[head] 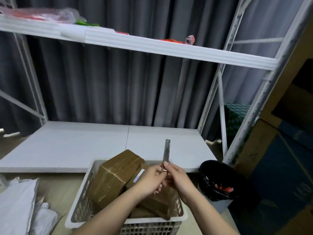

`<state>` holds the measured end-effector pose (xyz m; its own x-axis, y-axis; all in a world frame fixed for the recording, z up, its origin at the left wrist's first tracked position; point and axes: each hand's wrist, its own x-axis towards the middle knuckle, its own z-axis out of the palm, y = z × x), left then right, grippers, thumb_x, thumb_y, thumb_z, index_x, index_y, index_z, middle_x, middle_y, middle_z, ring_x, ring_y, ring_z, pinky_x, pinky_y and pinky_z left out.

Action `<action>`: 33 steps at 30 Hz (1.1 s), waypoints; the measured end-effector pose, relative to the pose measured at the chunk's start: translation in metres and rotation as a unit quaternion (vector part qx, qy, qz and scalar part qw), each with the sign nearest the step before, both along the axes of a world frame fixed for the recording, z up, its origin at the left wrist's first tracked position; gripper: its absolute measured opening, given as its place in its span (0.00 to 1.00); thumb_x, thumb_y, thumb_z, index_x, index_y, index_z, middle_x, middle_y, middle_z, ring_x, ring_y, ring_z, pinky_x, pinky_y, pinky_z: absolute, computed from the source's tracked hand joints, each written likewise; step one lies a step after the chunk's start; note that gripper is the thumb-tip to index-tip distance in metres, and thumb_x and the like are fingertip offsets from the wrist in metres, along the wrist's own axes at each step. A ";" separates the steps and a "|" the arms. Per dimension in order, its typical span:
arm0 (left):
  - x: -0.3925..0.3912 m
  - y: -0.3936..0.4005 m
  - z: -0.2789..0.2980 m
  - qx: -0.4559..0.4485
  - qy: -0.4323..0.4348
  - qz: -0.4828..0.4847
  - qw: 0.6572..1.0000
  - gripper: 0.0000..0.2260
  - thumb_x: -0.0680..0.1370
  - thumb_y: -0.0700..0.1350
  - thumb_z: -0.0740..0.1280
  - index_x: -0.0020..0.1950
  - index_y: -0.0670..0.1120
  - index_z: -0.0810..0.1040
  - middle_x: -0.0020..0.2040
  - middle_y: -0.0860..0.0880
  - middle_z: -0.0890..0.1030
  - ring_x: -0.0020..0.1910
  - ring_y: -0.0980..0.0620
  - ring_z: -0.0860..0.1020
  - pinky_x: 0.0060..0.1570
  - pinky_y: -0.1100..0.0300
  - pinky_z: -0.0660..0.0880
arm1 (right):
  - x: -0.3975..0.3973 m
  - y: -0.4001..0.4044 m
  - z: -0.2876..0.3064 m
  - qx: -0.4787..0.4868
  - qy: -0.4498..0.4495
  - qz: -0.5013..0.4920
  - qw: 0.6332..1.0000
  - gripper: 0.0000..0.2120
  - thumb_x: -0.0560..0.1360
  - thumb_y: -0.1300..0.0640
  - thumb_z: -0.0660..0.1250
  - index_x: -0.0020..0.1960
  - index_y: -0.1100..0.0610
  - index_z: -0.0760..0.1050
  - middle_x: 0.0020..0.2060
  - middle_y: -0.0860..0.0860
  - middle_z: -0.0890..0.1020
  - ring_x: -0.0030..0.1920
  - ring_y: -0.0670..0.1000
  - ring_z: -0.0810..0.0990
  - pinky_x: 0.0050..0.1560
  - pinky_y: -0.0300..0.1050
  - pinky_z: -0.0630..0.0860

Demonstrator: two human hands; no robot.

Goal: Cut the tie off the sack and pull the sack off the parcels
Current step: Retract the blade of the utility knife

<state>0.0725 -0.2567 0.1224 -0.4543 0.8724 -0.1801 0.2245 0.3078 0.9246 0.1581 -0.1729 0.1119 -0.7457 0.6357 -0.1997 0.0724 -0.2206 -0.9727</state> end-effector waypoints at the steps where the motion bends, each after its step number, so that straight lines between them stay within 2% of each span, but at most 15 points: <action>1: -0.001 0.011 -0.002 -0.002 0.072 0.021 0.997 0.06 0.80 0.46 0.61 0.43 0.50 0.72 0.34 0.52 0.79 0.28 0.56 0.76 0.32 0.61 0.72 | 0.000 0.013 -0.002 0.016 -0.017 -0.016 1.000 0.15 0.80 0.54 0.60 0.53 0.65 0.78 0.39 0.57 0.81 0.30 0.49 0.77 0.32 0.38 0.73; 3: -0.004 0.031 -0.007 -0.016 0.203 0.051 0.978 0.06 0.79 0.50 0.62 0.52 0.51 0.76 0.46 0.52 0.82 0.45 0.52 0.80 0.44 0.60 0.73 | -0.003 0.039 -0.009 0.045 -0.050 -0.043 0.997 0.13 0.81 0.55 0.60 0.50 0.63 0.78 0.37 0.55 0.81 0.28 0.44 0.78 0.29 0.35 0.72; 5: -0.007 0.061 -0.020 -0.018 0.274 0.040 0.961 0.13 0.79 0.51 0.61 0.62 0.50 0.73 0.59 0.51 0.78 0.59 0.51 0.76 0.54 0.59 0.71 | -0.007 0.074 -0.023 0.053 -0.079 -0.065 0.993 0.11 0.81 0.55 0.59 0.49 0.60 0.77 0.34 0.51 0.80 0.25 0.43 0.77 0.29 0.36 0.71; 7: -0.009 0.094 -0.037 -0.039 0.333 -0.015 0.942 0.19 0.80 0.52 0.59 0.70 0.50 0.67 0.68 0.50 0.71 0.67 0.50 0.70 0.63 0.56 0.67 | -0.011 0.109 -0.044 0.056 -0.127 -0.079 0.987 0.11 0.81 0.54 0.58 0.49 0.58 0.75 0.32 0.50 0.77 0.23 0.42 0.74 0.28 0.35 0.68; 9: -0.015 0.125 -0.055 -0.061 0.400 -0.084 0.910 0.22 0.80 0.51 0.58 0.74 0.50 0.61 0.72 0.50 0.66 0.71 0.49 0.63 0.68 0.54 0.62 | -0.014 0.141 -0.066 0.037 -0.160 -0.083 0.983 0.12 0.82 0.53 0.55 0.48 0.58 0.74 0.30 0.50 0.74 0.23 0.43 0.71 0.24 0.34 0.63; 13: -0.031 0.181 -0.085 -0.088 0.436 -0.156 0.882 0.26 0.80 0.50 0.57 0.78 0.49 0.54 0.76 0.49 0.60 0.75 0.50 0.56 0.73 0.53 0.53 | -0.024 0.201 -0.115 -0.082 -0.163 -0.116 0.976 0.10 0.80 0.57 0.54 0.49 0.57 0.72 0.23 0.49 0.73 0.21 0.45 0.65 0.23 0.36 0.58; 17: -0.047 0.219 -0.111 -0.121 0.445 -0.190 0.867 0.28 0.80 0.52 0.56 0.78 0.48 0.52 0.77 0.49 0.58 0.76 0.50 0.54 0.75 0.52 0.49 | -0.038 0.239 -0.157 -0.131 -0.179 -0.138 0.965 0.08 0.78 0.58 0.54 0.45 0.56 0.71 0.21 0.48 0.71 0.19 0.45 0.64 0.23 0.35 0.59; 19: -0.052 0.230 -0.119 -0.130 0.435 -0.195 0.870 0.28 0.81 0.54 0.56 0.78 0.48 0.51 0.78 0.49 0.57 0.77 0.50 0.54 0.75 0.53 0.49 | -0.045 0.250 -0.173 -0.135 -0.184 -0.142 0.963 0.08 0.78 0.60 0.54 0.42 0.56 0.70 0.21 0.47 0.73 0.19 0.44 0.65 0.25 0.36 0.61; 22: -0.062 0.244 -0.132 -0.148 0.421 -0.197 0.873 0.29 0.81 0.56 0.55 0.79 0.49 0.49 0.78 0.50 0.56 0.77 0.50 0.54 0.75 0.53 0.49 | -0.055 0.261 -0.196 -0.113 -0.202 -0.140 0.963 0.12 0.80 0.59 0.55 0.38 0.55 0.69 0.28 0.49 0.74 0.21 0.43 0.70 0.27 0.35 0.65; 25: -0.071 0.253 -0.138 -0.163 0.412 -0.202 0.874 0.31 0.81 0.58 0.56 0.79 0.49 0.49 0.78 0.50 0.56 0.77 0.50 0.54 0.75 0.53 0.50 | -0.063 0.267 -0.212 -0.108 -0.191 -0.166 0.961 0.13 0.81 0.58 0.56 0.38 0.57 0.69 0.30 0.51 0.74 0.21 0.43 0.73 0.22 0.33 0.64; 29: -0.079 0.261 -0.145 -0.164 0.408 -0.194 0.877 0.31 0.80 0.55 0.57 0.79 0.49 0.49 0.78 0.50 0.57 0.76 0.50 0.56 0.74 0.53 0.52 | -0.074 0.272 -0.230 -0.117 -0.183 -0.198 0.956 0.12 0.80 0.57 0.59 0.38 0.58 0.69 0.26 0.51 0.72 0.22 0.46 0.67 0.18 0.33 0.58; 33: -0.083 0.267 -0.153 -0.180 0.408 -0.197 0.873 0.31 0.80 0.55 0.57 0.79 0.47 0.48 0.78 0.49 0.57 0.76 0.50 0.56 0.74 0.53 0.52 | -0.081 0.278 -0.245 -0.152 -0.182 -0.232 0.944 0.13 0.79 0.59 0.61 0.35 0.58 0.69 0.25 0.51 0.72 0.24 0.46 0.65 0.25 0.35 0.60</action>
<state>-0.0109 0.0104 -0.0306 -0.2377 0.9432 -0.2320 0.9169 0.2967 0.2669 0.0768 0.1052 -0.1332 -0.2487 0.7492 -0.6138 0.2168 -0.5746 -0.7892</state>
